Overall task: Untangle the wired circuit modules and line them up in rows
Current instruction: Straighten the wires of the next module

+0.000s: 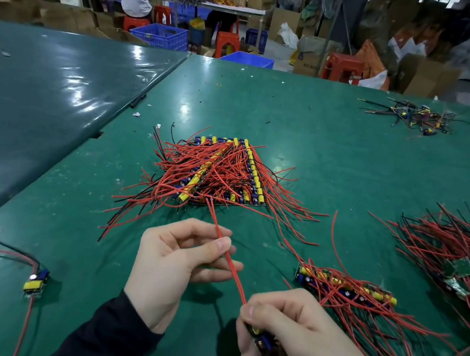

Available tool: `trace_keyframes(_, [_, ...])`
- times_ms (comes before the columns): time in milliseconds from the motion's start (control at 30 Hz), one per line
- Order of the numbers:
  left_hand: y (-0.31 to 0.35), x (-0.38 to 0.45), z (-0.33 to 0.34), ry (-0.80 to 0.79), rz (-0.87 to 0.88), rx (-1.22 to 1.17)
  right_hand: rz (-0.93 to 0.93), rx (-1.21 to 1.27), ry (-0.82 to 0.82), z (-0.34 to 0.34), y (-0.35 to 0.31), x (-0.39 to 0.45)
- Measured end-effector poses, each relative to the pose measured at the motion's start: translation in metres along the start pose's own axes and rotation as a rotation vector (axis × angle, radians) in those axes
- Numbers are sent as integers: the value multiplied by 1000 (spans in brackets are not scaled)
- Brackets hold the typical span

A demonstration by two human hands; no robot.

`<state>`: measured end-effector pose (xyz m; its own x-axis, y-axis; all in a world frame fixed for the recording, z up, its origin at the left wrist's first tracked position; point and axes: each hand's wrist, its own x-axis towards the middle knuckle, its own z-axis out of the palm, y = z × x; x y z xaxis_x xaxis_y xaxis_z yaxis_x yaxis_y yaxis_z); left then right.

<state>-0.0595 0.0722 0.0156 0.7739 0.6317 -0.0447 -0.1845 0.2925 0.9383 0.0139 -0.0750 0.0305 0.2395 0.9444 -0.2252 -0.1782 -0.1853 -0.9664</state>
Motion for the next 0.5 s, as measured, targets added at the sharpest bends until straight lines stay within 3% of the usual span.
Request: trace_keyframes(500, [-1, 5, -6, 17, 27, 23, 37, -45, -25, 1, -3, -2])
